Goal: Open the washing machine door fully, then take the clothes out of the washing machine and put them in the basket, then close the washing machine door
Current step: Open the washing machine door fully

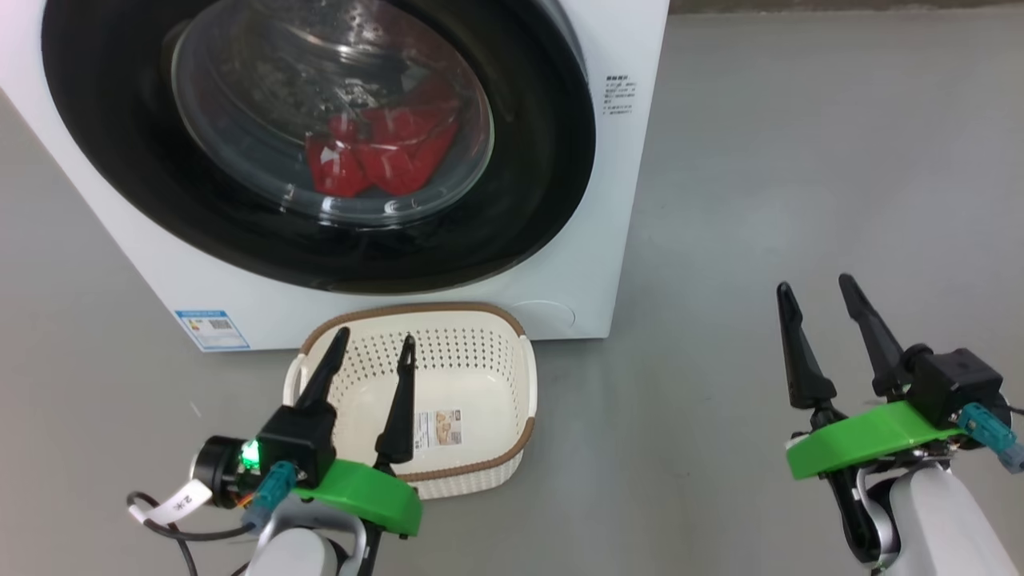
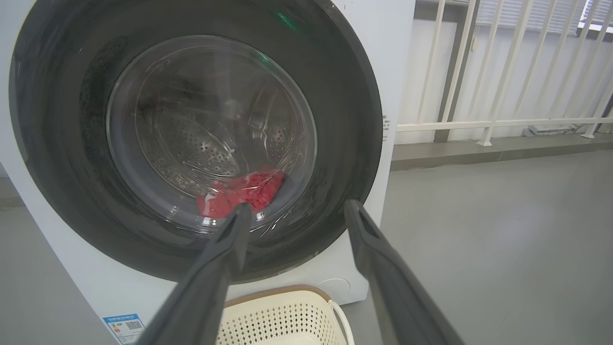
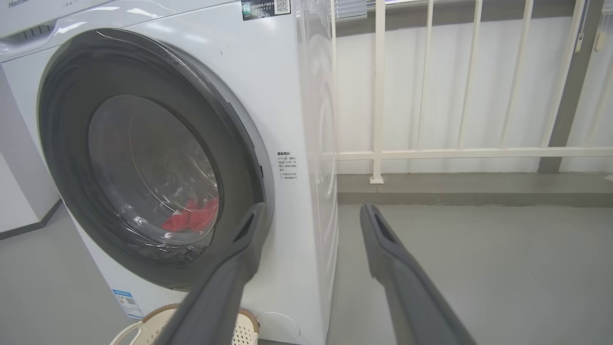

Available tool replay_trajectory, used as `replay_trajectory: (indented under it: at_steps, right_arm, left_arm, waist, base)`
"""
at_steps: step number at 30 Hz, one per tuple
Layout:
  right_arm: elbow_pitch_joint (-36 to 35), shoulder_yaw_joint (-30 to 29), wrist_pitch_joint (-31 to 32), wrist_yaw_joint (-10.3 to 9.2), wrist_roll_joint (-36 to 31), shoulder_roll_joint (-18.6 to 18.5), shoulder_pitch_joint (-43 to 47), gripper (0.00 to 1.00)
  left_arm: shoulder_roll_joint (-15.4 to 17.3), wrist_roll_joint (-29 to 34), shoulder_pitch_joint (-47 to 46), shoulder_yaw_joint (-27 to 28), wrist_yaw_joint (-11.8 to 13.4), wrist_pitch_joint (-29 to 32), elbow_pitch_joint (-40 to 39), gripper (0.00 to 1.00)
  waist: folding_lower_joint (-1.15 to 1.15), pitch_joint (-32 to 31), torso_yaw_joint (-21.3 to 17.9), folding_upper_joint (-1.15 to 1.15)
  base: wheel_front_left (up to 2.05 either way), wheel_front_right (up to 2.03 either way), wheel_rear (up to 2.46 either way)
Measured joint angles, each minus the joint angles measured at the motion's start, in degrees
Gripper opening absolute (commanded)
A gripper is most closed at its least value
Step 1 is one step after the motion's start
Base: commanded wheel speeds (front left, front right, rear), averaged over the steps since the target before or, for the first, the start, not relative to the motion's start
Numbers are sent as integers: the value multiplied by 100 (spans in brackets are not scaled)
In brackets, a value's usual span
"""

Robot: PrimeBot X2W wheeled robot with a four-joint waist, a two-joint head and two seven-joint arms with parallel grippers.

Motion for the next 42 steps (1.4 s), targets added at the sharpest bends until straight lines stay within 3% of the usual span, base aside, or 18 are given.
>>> replay_trajectory:
  at_steps: [8,9,10,11,12,21,28,42]
  right_arm:
    - [-30,0,-31,0,-8,-18,-307,100]
    - [-30,0,-31,0,-8,-21,-349,93]
    - [-23,3,-31,0,-4,-22,-389,59]
    - [1,10,-31,0,36,-22,-441,36]
    - [25,15,-31,0,126,-23,-489,0]
    - [393,77,-31,0,1158,-70,-1245,0]
    - [745,233,21,0,2651,-88,-1917,0]
    - [671,66,1651,0,5038,-307,-3003,0]
  left_arm:
    - [-1,-15,-110,-67,2,0,-130,100]
    - [-1,-15,-115,-79,2,0,-144,100]
    - [-1,-15,-129,-94,11,0,-159,100]
    - [-1,-15,-159,-109,19,0,-171,100]
    - [-1,-20,-194,-114,25,0,-191,100]
    - [-1,-56,-421,-149,45,-1,-457,100]
    - [-2,-55,-445,-187,46,-25,-688,100]
    - [-2,-66,-564,-159,44,-25,-907,100]
  waist:
    - [0,320,63,0]
    - [0,362,73,0]
    - [0,404,84,0]
    - [0,446,97,0]
    - [0,487,109,0]
    - [0,902,216,0]
    - [0,1244,319,0]
    - [0,1777,514,0]
  base:
    - [0,0,0]
    - [0,0,0]
    - [0,0,0]
    - [0,0,0]
    - [0,0,0]
    - [0,0,0]
    - [0,0,0]
    - [0,0,0]
